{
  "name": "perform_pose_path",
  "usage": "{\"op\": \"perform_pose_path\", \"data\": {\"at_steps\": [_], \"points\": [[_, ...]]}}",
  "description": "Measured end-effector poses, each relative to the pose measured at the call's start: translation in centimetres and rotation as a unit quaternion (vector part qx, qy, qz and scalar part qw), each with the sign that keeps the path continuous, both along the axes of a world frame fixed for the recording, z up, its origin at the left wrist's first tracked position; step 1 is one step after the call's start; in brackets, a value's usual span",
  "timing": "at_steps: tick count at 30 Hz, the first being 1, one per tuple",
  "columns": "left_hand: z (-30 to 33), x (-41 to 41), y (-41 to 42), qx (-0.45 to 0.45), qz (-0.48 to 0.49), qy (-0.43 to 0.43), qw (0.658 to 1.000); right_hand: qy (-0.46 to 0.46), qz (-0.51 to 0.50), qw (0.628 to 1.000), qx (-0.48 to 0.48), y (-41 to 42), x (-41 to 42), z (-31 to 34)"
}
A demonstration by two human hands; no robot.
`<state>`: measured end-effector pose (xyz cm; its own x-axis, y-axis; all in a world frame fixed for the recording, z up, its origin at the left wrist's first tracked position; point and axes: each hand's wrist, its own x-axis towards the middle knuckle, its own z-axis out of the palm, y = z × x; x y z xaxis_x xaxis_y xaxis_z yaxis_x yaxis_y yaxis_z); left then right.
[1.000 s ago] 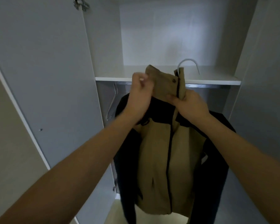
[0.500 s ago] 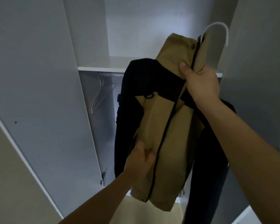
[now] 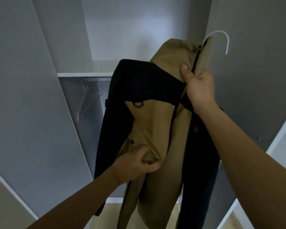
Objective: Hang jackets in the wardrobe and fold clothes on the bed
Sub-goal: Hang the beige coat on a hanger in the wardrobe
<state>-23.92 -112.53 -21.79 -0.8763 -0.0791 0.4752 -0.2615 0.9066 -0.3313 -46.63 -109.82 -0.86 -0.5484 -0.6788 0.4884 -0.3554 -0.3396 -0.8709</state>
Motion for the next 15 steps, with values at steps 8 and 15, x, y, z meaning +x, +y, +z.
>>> {"op": "perform_pose_path", "data": {"at_steps": [8, 15], "points": [[0.1, 0.0, 0.9, 0.291, 0.061, -0.015, 0.955, -0.005, -0.091, 0.995, -0.038, 0.0, -0.4, -0.7], [0.2, -1.6, -4.1, 0.214, 0.332, 0.094, 0.914, -0.090, -0.053, 0.993, -0.048, -0.1, -0.4, 0.2]]}}
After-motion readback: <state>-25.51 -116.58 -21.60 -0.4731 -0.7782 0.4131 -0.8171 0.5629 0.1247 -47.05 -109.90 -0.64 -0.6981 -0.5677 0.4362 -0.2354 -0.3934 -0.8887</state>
